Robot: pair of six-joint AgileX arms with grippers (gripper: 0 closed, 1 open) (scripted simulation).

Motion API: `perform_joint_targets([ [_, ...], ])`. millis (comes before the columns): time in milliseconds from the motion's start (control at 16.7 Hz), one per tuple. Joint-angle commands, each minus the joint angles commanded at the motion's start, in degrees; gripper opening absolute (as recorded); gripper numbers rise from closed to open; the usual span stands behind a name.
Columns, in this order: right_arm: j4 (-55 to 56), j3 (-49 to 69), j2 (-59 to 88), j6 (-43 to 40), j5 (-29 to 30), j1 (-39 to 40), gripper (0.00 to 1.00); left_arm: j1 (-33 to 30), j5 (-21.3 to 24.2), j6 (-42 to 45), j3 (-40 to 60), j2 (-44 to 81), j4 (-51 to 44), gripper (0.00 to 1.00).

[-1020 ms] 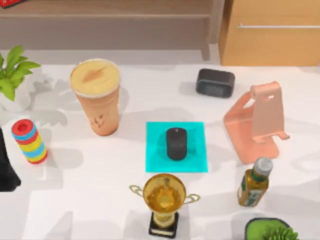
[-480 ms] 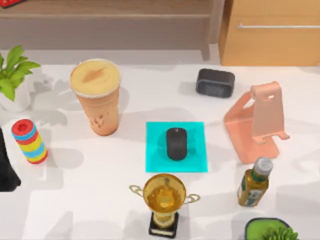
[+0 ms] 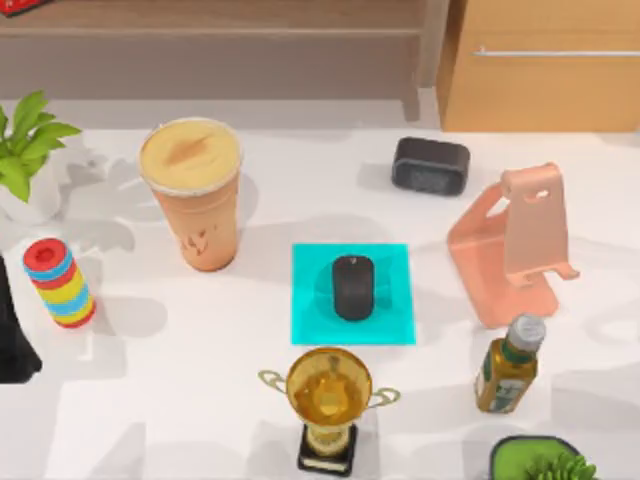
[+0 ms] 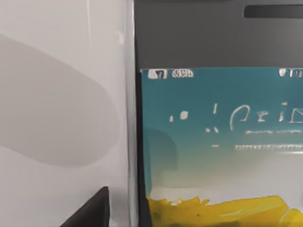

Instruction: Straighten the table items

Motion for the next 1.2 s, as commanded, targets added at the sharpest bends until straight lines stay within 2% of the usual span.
perform_joint_targets([
  [300,0.0,0.0,0.0,0.0,0.0,0.0,0.02,0.0,0.0,0.0,0.0,0.0,0.0,1.0],
  [360,0.0,0.0,0.0,0.0,0.0,0.0,0.0,0.0,0.0,0.0,0.0,0.0,0.0,1.0],
  [780,0.0,0.0,0.0,0.0,0.0,0.0,0.0,0.0,0.0,0.0,0.0,0.0,0.0,1.0],
  [1200,-9.71,4.46,-5.53,-0.01,0.16,-0.13,0.0,0.0,0.0,0.0,0.0,0.0,0.0,1.0],
])
